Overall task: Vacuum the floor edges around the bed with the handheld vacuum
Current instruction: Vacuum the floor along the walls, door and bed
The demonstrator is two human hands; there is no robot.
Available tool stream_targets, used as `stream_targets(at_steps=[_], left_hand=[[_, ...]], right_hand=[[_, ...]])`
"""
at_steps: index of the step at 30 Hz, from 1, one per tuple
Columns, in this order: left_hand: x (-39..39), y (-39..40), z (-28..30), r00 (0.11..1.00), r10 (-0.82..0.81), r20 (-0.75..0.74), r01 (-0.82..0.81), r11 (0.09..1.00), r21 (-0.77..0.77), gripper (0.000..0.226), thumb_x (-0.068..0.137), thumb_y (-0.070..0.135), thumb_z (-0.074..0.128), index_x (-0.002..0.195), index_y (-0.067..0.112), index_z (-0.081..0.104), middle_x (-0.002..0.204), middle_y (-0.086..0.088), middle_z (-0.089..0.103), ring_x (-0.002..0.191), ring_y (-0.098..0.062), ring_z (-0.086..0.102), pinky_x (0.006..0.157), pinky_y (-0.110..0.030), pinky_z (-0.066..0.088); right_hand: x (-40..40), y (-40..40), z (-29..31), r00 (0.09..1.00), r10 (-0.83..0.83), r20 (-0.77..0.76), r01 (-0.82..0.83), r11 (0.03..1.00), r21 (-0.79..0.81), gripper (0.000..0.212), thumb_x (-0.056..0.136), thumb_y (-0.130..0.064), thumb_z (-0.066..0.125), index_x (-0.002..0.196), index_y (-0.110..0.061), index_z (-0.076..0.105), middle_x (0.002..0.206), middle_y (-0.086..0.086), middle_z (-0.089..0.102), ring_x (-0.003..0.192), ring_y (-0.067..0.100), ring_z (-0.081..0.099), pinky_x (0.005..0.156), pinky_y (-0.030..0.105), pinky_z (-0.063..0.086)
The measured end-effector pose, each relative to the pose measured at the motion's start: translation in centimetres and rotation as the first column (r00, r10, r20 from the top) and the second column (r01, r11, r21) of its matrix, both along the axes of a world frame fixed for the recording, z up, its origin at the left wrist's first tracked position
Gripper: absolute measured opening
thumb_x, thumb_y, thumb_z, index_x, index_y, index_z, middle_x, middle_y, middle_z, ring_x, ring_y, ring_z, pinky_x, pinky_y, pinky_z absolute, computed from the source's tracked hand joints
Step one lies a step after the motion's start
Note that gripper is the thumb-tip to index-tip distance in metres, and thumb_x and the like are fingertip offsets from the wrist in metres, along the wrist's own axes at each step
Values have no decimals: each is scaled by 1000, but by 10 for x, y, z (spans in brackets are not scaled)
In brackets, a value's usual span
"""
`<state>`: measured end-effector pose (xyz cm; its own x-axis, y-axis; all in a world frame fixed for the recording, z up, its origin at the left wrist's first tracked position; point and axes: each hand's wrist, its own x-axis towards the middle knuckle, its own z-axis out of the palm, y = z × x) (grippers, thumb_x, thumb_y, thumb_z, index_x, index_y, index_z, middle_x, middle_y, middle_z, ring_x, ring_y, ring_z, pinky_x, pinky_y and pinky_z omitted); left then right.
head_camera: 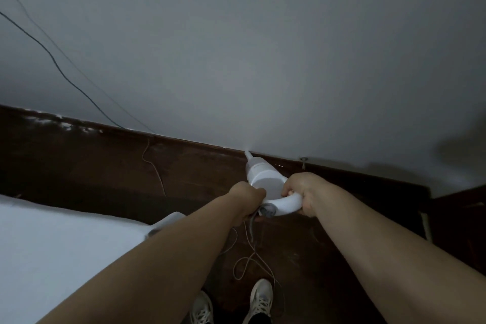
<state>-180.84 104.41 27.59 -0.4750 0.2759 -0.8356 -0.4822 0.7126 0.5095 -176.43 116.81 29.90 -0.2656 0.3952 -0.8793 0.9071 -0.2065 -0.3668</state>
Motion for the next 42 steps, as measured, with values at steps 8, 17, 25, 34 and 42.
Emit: stream_targets(at_steps=[8, 17, 25, 34, 42], left_hand=[[-2, -3, -2, 989, -137, 48, 136, 990, 22, 40, 97, 24, 50, 128, 0, 46, 109, -16, 61, 89, -25, 65, 70, -30, 55], [-20, 15, -37, 964, -248, 94, 248, 969, 10, 42, 96, 28, 52, 121, -5, 51, 87, -11, 58, 71, -20, 57, 56, -26, 49], [-52, 38, -52, 962, -264, 68, 267, 963, -40, 35, 98, 28, 50, 115, -2, 52, 81, -11, 56, 60, -18, 53, 53, -25, 45], [-100, -16, -56, 963, -261, 64, 265, 961, -80, 29, 97, 33, 51, 95, 4, 54, 74, -9, 54, 55, -16, 49, 54, -26, 41], [-167, -114, -46, 973, -228, 48, 231, 968, -97, 29, 96, 31, 52, 95, 3, 55, 72, -10, 55, 54, -17, 49, 54, -26, 42]], right_hand=[[17, -10, -3, 992, -105, 66, 105, 994, 12, 45, 83, -1, 59, 126, -4, 49, 116, 21, 54, 107, 35, 58, 97, 45, 48], [17, -11, -34, 915, -399, 54, 401, 915, -30, 50, 84, 1, 57, 132, -10, 45, 117, 19, 47, 112, 34, 53, 94, 44, 50], [-13, 15, -56, 924, -376, 71, 380, 922, -66, 53, 85, 3, 54, 136, -11, 43, 126, 19, 48, 113, 34, 53, 90, 41, 52], [-62, -38, -51, 935, -346, 71, 353, 924, -145, 54, 89, 1, 51, 140, -11, 39, 129, 18, 47, 115, 33, 53, 82, 37, 52], [-125, -130, -38, 950, -306, 62, 312, 918, -243, 51, 90, -2, 53, 137, -13, 39, 115, 16, 47, 109, 30, 55, 78, 33, 54]])
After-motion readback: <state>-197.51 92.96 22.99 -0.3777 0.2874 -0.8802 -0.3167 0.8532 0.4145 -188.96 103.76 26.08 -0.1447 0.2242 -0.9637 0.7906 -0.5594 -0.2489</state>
